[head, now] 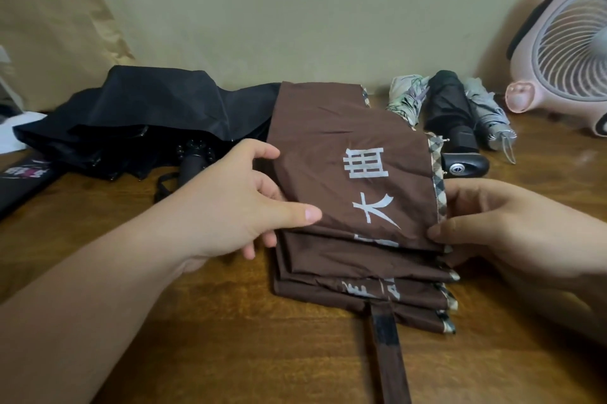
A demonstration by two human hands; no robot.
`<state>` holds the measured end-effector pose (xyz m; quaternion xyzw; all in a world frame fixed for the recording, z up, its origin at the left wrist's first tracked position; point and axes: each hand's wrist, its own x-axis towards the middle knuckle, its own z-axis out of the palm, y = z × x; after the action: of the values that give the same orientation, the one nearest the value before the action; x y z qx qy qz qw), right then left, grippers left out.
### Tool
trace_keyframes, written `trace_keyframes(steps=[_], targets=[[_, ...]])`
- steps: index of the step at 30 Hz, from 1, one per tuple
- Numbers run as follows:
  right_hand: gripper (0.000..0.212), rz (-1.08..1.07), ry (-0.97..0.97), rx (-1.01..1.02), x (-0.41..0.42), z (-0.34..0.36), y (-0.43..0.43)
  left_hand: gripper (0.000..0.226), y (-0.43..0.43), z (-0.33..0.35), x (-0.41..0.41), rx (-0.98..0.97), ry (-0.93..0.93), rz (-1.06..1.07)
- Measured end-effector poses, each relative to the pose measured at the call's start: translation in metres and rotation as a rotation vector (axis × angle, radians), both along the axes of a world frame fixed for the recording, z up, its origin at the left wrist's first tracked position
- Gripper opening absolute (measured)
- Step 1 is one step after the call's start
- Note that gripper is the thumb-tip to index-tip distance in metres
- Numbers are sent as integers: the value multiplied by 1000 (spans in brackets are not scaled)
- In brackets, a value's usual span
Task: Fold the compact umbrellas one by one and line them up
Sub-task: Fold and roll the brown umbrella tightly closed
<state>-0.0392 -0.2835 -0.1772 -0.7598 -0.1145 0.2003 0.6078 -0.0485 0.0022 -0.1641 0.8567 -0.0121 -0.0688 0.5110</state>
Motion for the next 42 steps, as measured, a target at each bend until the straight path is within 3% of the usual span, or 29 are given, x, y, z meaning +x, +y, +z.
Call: trace_keyframes(steps=[3, 8, 12, 18, 26, 29, 33, 35, 38, 42], targets=[[30, 38, -31, -74, 1, 0, -1, 106, -3, -2, -3, -2, 32, -109], [23, 23, -102, -114, 2, 1, 0, 70, -2, -7, 4, -170, 44, 13], [21, 56, -54, -51, 3, -1, 0, 79, 2, -8, 8, -246, 99, 21], [35, 45, -62, -67, 6, -4, -4, 95, 3, -7, 6, -106, 183, -59], [45, 97, 16, -24, 6, 0, -10, 97, -1, -5, 2, 214, 18, -62], [60, 60, 20, -61, 8, -1, -16, 99, -3, -2, 0, 331, -31, -119], [70, 32, -25, -95, 9, -1, -17, 104, 0, -3, 0, 358, -50, -196], [70, 56, -39, -125, 8, -1, -14, 93, 0, -3, -2, 334, -43, -229], [70, 62, -58, -173, 9, -2, -13, 49, -3, -5, -1, 354, -88, -203], [63, 84, -91, -224, 9, -3, -14, 34, -9, -9, 1, 494, -150, -206]])
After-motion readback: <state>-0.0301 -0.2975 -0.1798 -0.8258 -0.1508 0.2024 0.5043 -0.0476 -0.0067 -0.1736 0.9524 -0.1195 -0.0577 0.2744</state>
